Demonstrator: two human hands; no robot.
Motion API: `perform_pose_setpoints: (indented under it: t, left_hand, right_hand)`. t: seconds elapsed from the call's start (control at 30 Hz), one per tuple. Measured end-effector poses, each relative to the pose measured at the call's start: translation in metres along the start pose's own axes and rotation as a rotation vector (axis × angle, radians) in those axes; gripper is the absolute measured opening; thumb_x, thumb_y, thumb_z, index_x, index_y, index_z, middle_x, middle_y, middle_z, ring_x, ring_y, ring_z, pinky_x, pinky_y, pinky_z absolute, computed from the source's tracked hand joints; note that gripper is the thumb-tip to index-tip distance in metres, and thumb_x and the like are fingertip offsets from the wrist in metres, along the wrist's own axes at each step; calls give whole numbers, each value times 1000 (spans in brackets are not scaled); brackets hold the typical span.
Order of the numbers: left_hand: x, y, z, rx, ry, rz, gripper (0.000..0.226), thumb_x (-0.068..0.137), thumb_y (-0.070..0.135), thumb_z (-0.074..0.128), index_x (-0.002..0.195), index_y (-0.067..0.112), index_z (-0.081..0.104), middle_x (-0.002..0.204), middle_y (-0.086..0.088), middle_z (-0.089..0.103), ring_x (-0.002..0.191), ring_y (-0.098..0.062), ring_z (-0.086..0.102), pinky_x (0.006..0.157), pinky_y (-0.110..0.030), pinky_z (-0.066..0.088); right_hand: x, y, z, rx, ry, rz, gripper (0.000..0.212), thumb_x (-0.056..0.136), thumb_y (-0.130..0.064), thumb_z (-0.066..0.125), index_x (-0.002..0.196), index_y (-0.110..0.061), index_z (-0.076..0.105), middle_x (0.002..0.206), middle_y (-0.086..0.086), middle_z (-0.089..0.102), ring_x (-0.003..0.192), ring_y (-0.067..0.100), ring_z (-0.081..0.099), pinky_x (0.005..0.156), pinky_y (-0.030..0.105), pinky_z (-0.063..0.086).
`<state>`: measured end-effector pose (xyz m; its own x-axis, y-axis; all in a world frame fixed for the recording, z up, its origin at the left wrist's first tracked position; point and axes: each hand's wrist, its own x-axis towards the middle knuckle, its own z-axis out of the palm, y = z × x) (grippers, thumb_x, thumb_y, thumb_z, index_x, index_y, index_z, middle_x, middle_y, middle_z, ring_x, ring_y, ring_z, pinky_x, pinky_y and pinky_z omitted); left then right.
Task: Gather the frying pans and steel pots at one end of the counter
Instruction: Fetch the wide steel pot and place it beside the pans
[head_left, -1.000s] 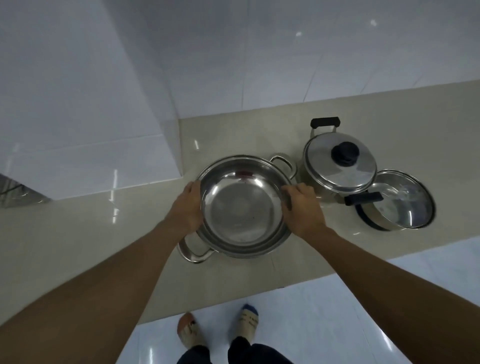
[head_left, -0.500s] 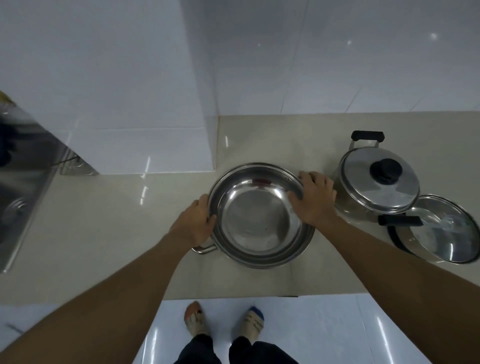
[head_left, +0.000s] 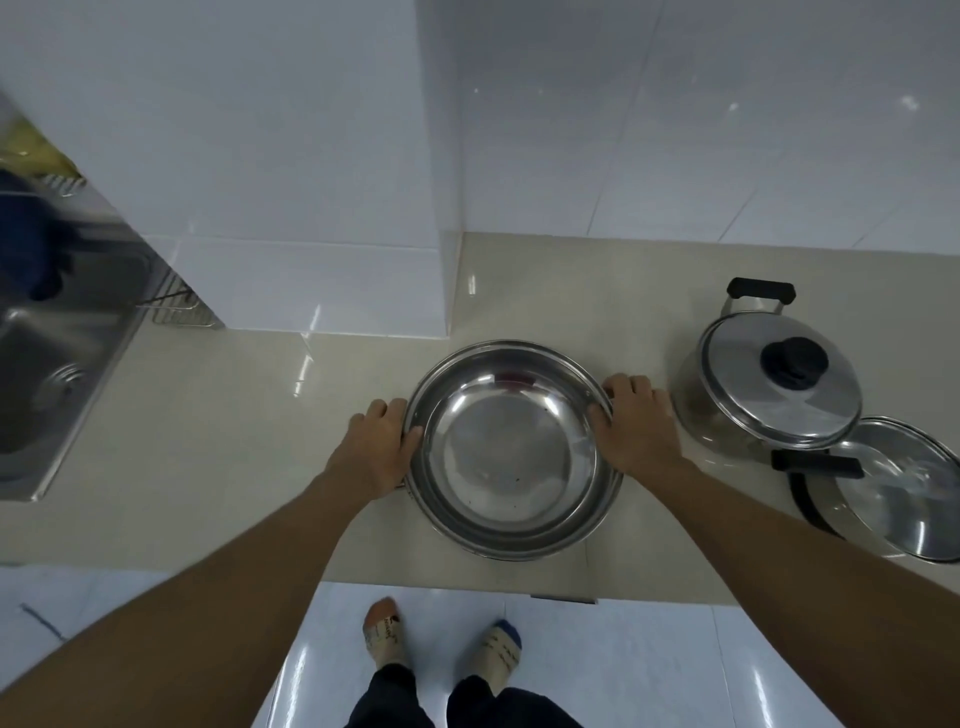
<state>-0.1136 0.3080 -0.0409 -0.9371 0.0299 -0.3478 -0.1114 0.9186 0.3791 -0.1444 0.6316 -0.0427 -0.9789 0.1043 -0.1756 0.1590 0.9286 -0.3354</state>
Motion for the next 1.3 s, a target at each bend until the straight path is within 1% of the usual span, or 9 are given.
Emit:
perform_pose_setpoints:
  t: [0.1,0.23,0.47,0.57,0.67,0.83,0.93,1.07,1.3]
  left_hand:
    - [-3,-2,-1,22,-21,-8,35,105,36,34,125,10,47,116,-14,52,107,-34,51,95,-50,45]
    - [-12,-5,-7,45,-22,-18,35,106,36,29,122,11,48,115,-13,51,104,-33,50,93,-51,47]
    - [-37,-23,-48,38,79,-29,34,105,40,29,114,16,51,102,-7,49,96,-27,51,87,-48,50]
    - [-57,-44,-69,24,143,-33,37,105,41,32,108,13,55,100,-10,51,94,-30,54,86,-49,50]
    - [-84,-74,-89,-3,186,-48,42,104,43,35,105,9,59,102,-14,53,94,-31,57,88,-48,50]
    - [-149,-135,-117,14,266,-110,41,104,45,33,105,13,58,102,-10,52,90,-26,57,86,-46,52]
    - [-197,-176,-132,31,306,-189,38,105,43,31,108,14,55,102,-9,50,94,-28,56,88,-49,51]
    - [-258,-235,-153,-15,351,-280,39,104,42,33,111,14,59,111,-12,60,101,-31,59,91,-50,52]
    - [-344,-327,-186,1,396,-494,44,104,48,30,118,16,57,117,-13,54,106,-32,57,96,-53,50]
  right_hand:
    - [-2,1,3,-38,-15,-44,31,102,-33,48,128,-18,57,132,11,51,116,38,44,93,46,43]
    - [-8,0,2,-64,-30,-85,32,104,-33,46,127,-16,59,130,11,52,115,38,45,95,46,43]
    - [-25,-36,-13,-30,13,-123,33,103,-38,43,122,-17,61,124,9,55,114,35,45,86,43,44]
    - [-38,-66,-18,1,71,-134,34,102,-42,44,118,-20,65,120,8,57,114,34,46,82,41,45]
    - [-58,-104,-17,14,106,-147,35,102,-46,44,113,-22,67,119,7,59,115,34,48,82,41,46]
    - [-99,-177,-7,14,133,-237,36,103,-47,44,110,-23,69,118,9,59,114,35,50,82,42,48]
    - [-127,-231,3,14,129,-310,39,103,-49,43,108,-23,71,115,9,59,113,36,50,79,41,47]
    - [-162,-304,21,35,123,-440,39,103,-49,43,101,-22,70,112,9,60,112,34,53,78,42,52]
    - [-204,-427,50,43,90,-665,37,103,-47,45,100,-21,71,109,10,60,107,34,54,77,41,51]
